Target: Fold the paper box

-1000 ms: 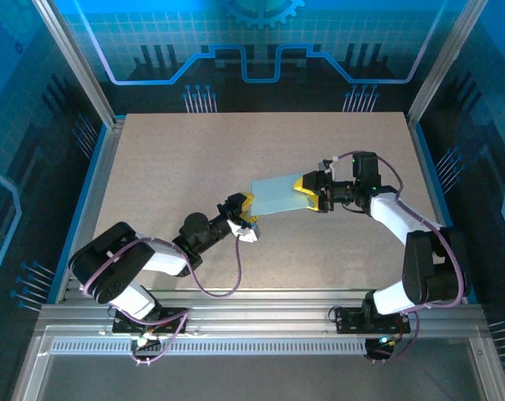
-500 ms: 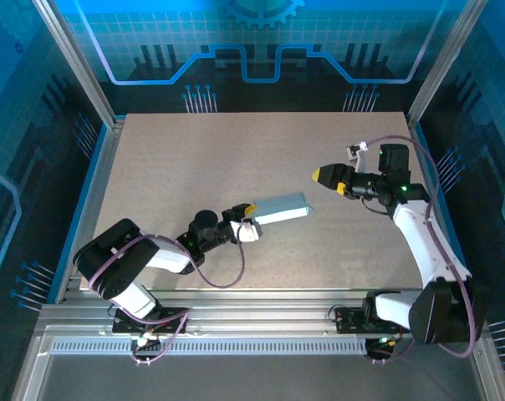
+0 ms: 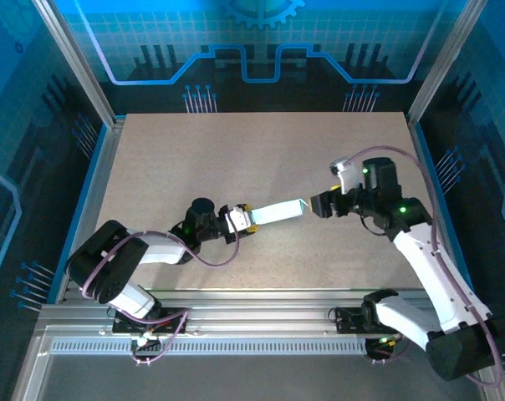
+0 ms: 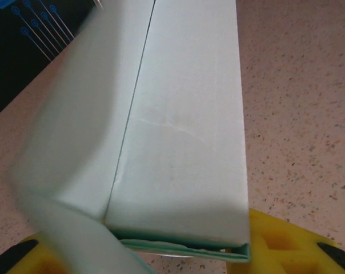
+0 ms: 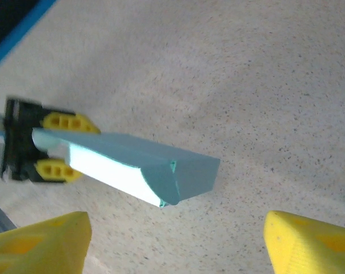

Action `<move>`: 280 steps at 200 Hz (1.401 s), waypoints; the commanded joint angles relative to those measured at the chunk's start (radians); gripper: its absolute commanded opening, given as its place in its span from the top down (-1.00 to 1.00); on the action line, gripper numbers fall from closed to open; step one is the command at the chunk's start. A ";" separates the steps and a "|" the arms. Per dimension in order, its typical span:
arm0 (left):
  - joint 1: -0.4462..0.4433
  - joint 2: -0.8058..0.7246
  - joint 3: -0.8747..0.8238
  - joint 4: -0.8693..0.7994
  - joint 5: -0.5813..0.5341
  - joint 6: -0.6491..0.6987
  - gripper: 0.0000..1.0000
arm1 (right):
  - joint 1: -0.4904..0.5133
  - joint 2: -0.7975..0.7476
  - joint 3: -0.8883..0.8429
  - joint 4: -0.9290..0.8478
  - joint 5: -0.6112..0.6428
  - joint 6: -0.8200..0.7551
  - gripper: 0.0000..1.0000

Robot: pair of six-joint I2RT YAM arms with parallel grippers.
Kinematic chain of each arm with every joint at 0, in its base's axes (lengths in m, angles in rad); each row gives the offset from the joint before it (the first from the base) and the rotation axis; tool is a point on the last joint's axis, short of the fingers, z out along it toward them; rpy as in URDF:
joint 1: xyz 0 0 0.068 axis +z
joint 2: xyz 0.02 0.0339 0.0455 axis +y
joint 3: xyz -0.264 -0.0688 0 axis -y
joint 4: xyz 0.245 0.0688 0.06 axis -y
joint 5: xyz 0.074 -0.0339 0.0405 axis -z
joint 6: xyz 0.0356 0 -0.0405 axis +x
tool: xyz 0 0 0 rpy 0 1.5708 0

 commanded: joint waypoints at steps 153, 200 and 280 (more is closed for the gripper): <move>0.039 -0.033 0.080 -0.212 0.200 -0.030 0.38 | 0.239 0.255 0.127 -0.115 0.249 -0.185 0.39; 0.040 -0.026 0.083 -0.214 0.197 -0.035 0.38 | 0.247 0.284 0.131 -0.118 0.209 -0.177 0.37; 0.040 -0.011 0.097 -0.231 0.186 -0.055 0.38 | 0.252 0.317 0.136 -0.130 0.216 -0.145 0.97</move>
